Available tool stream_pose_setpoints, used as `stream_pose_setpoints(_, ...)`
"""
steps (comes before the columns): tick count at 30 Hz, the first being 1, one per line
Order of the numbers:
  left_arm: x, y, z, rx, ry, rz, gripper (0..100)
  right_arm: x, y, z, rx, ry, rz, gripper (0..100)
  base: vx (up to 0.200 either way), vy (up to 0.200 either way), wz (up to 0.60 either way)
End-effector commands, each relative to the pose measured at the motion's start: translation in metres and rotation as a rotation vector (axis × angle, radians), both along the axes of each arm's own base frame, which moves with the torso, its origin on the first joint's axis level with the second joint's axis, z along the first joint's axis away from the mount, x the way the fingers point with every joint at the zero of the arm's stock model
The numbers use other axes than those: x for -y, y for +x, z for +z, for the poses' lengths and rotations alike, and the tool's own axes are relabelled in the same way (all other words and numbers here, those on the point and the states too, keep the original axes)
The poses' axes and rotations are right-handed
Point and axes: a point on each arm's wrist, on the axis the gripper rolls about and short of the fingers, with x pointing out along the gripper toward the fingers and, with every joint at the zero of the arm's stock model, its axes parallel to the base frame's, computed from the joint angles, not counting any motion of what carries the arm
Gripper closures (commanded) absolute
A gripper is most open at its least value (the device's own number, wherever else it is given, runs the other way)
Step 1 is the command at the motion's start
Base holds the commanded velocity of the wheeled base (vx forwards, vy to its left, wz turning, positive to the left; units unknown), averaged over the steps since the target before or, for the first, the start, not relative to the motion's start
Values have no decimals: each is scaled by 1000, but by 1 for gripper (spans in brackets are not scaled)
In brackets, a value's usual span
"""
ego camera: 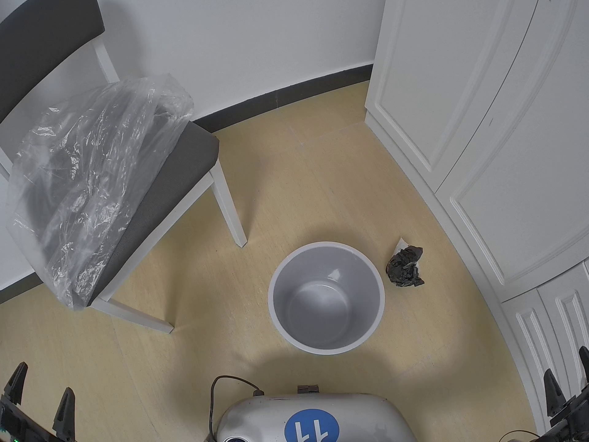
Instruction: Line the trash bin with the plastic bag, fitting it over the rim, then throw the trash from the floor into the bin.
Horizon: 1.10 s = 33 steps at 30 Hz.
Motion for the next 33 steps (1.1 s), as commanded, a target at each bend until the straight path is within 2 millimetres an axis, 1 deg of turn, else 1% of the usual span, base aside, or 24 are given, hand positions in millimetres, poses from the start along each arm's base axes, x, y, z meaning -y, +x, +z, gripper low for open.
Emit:
stream_pose_setpoints(1, 0, 0, -5, 3, 2, -2, 0, 0, 0, -5, -2, -14, 7, 0, 0, 0, 0)
stream_pose_setpoints(11, 0, 0, -5, 2, 2, -2, 0, 0, 0, -5, 0, -8, 7, 0, 0, 0, 0)
stream_pose_setpoints(14, 0, 0, -5, -1, -32, 9, 0, 0, 0, -5, 0, 32, 4, 0, 0, 0, 0)
stream_pose_setpoints(18, 0, 0, -5, 2, -55, 16, 0, 0, 0, -5, -1, 34, 2, 0, 0, 0, 0)
stream_pose_setpoints(23, 0, 0, -5, 3, -1, 12, 0, 0, 0, -5, 0, -3, -1, 0, 0, 0, 0)
stream_pose_setpoints(26, 0, 0, -5, 3, -4, 15, 0, 0, 0, -5, 3, -1, -1, 0, 0, 0, 0)
stream_pose_setpoints(29, -1, 0, -5, 1, -76, 45, 0, 0, 0, -5, 2, 34, -4, 0, 0, 0, 0)
stream_pose_setpoints(33, -1, 0, -5, 6, -72, 48, 0, 0, 0, -5, 2, 28, -12, 0, 0, 0, 0)
